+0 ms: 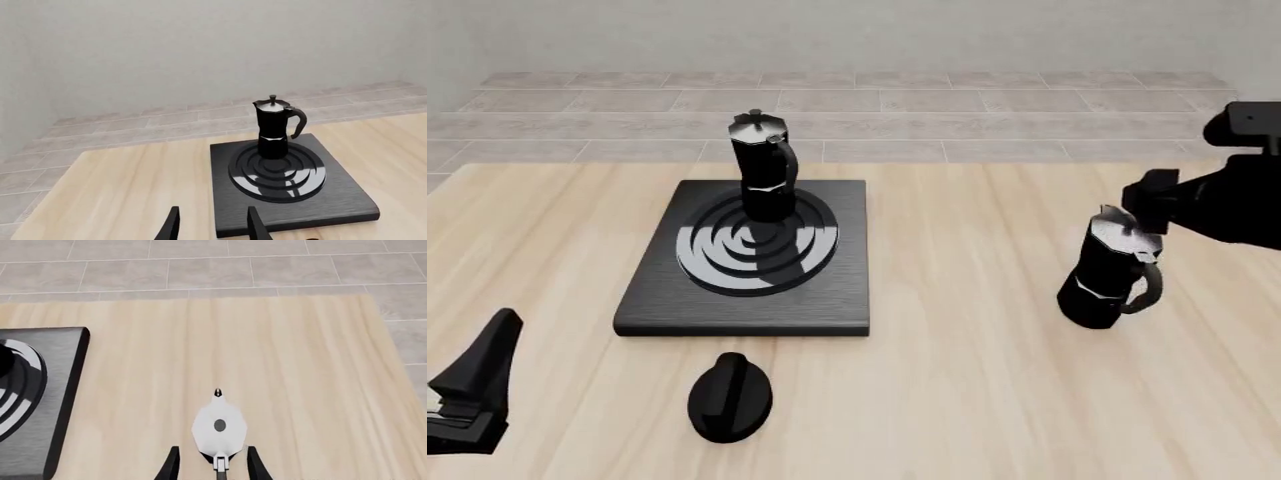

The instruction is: Put both moka pots on the stove.

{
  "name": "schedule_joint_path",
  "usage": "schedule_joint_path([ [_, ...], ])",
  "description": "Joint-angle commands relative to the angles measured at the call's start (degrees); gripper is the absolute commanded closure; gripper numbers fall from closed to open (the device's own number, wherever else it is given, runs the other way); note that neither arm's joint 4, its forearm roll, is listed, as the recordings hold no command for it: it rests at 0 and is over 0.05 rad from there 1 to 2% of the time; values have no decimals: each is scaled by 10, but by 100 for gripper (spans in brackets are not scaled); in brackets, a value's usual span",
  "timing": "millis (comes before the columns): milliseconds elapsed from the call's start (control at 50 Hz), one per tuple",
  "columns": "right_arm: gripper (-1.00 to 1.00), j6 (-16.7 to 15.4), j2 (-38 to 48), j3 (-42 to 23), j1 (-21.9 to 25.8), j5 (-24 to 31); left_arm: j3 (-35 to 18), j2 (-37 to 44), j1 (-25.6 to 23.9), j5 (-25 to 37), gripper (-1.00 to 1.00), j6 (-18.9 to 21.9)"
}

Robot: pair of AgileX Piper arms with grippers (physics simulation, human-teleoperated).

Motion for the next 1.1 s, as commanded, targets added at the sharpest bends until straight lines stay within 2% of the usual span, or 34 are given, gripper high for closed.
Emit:
schedule_joint_path([
  [20,-100,-6,17,17,0,-15,0,1,1,-1,-100,0],
  [1100,-100,-11,86,82,-21,-104,0,-2,0,2,-100,5],
])
